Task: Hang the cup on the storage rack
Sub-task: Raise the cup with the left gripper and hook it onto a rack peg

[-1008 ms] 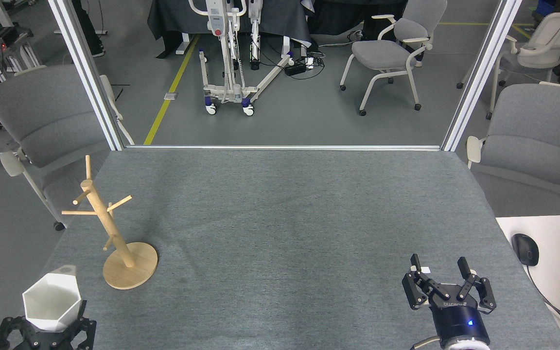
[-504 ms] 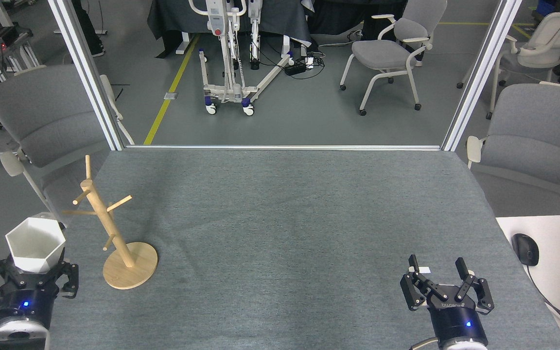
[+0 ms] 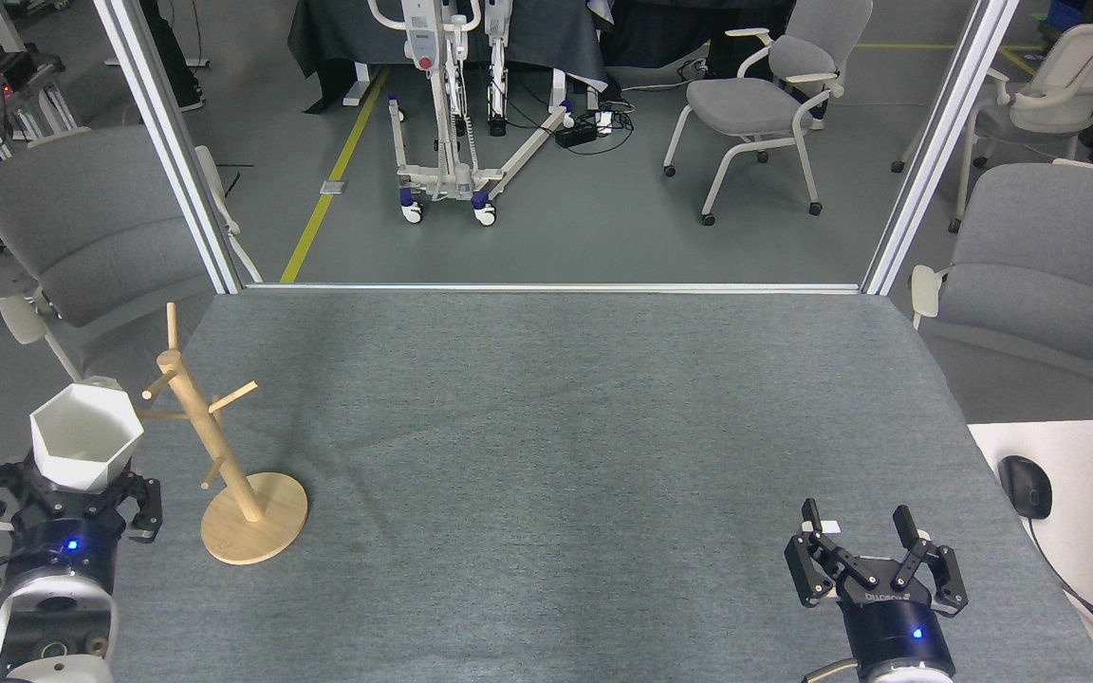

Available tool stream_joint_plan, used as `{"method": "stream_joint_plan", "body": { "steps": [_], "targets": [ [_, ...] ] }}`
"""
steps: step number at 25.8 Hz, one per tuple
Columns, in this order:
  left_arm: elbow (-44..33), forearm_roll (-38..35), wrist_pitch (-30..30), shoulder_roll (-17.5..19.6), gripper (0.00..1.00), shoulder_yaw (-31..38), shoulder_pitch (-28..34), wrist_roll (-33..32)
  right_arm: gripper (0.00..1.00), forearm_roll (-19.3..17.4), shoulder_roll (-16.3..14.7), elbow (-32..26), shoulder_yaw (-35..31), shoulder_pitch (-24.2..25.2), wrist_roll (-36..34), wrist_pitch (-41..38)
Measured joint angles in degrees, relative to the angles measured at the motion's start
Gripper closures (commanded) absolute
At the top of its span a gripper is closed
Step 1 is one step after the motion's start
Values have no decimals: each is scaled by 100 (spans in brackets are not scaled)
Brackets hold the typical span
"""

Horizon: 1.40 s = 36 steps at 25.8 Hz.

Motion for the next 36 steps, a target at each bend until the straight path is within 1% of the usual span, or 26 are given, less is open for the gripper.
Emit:
{"method": "stream_joint_plan", "body": {
  "steps": [7,20,21,23,24,25,27,29,30,34,36],
  "targets": [
    [207,-180,-23,-1,100,-81,-142,-42,0,-14,-5,-8,-4,-25,47,-13],
    [242,-205,-31,4,100,-404,39,-47,0,-16,-6,-11,-16,-81,28,-4],
    [247,-205,-31,2,87,-437,63,-47,0,-16,-3,-11,-16,-83,27,-3],
    [263,-204,-31,-2,53,-483,94,-47,0,-16,3,-11,-14,-84,22,-2],
    [273,-203,-23,-5,38,-497,106,-47,0,-16,5,-11,-11,-84,17,-2],
    [283,-202,-14,-6,28,-506,114,-47,0,-16,7,-13,-9,-84,12,-2],
    [303,-200,0,-26,21,-516,119,-47,0,-16,5,-19,-8,-84,9,-2],
    [314,-195,9,-67,11,-519,124,-28,0,-16,2,-20,-9,-87,9,-2],
    [317,-193,9,-86,8,-519,124,-13,0,-16,2,-20,-10,-87,9,-2],
    [328,-183,13,-191,3,-525,126,28,0,-16,16,-21,-3,-81,15,-2],
    [367,-180,10,-234,3,-528,126,34,0,-16,35,-23,3,-79,16,-2]
  ]
}}
